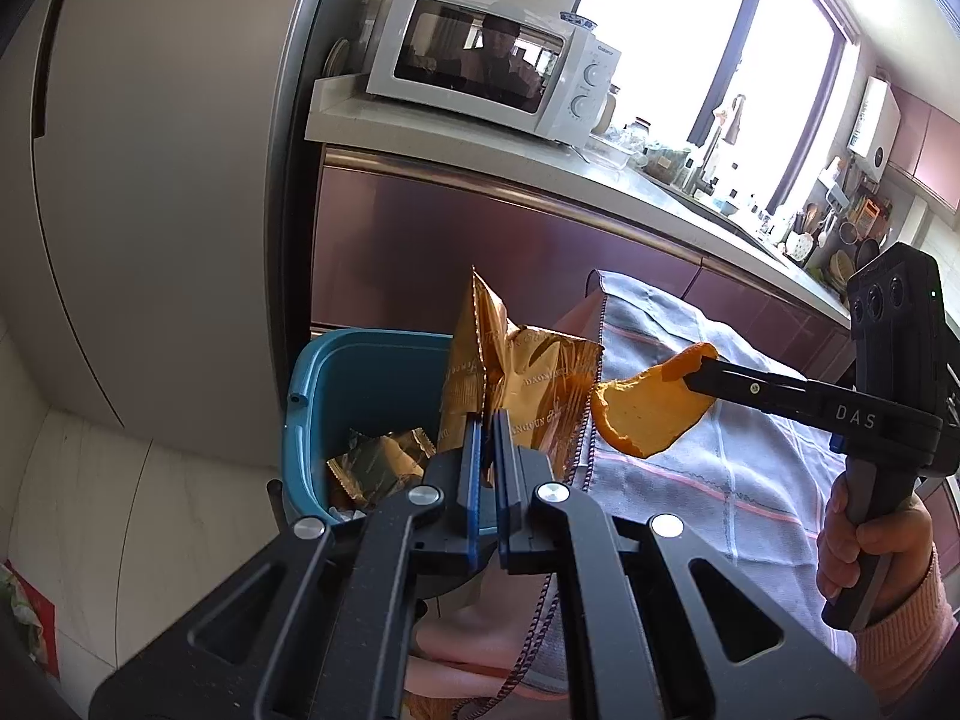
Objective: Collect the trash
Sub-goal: 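Lower the wrapper and peel over the teal bin opening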
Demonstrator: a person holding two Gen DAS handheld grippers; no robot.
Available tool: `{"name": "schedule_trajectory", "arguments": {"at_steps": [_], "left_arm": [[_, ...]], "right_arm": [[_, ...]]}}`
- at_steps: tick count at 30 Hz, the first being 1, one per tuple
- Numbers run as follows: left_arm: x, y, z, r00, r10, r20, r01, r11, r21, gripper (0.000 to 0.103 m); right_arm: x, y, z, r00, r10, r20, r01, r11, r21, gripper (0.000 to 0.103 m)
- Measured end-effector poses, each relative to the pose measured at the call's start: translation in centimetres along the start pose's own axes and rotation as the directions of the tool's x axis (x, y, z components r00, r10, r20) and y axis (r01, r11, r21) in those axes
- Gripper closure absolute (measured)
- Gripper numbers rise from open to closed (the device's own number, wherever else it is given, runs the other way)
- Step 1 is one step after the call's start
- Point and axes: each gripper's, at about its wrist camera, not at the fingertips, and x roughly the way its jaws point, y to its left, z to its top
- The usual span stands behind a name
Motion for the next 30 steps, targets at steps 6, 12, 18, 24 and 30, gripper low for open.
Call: {"name": "schedule_trajectory", "arguments": {"at_steps": [6,12,18,24,30], "left_arm": [[0.7,0.3,0.0,1.000,0.007,-0.011,-0.007,1.000,-0.003,0.099],[1.2,0.4,0.1,1.000,0.012,-0.016,-0.012,1.000,-0.005,0.099],[1.8,0.6,0.0,1.000,0.018,-0.026,-0.018,1.000,-0.007,0.099],[2.3,0.9,-0.1,0.999,0.023,-0.033,-0.023,1.000,-0.010,0.099],[2.7,1.2,-0.1,0.999,0.026,-0.037,-0.026,1.000,-0.013,0.099]], "right_arm": [[0.8,-0.1,0.3,1.000,0.003,-0.013,-0.003,1.000,0.003,0.098],[1.6,-0.1,0.5,1.000,0.000,-0.025,0.000,1.000,0.004,0.098],[2.6,-0.2,0.6,0.999,-0.009,-0.039,0.010,1.000,0.007,0.098],[3.3,-0.3,0.7,0.999,-0.014,-0.048,0.014,1.000,0.006,0.098],[3.8,-0.6,0.8,0.998,-0.017,-0.057,0.018,1.000,0.006,0.098]]}}
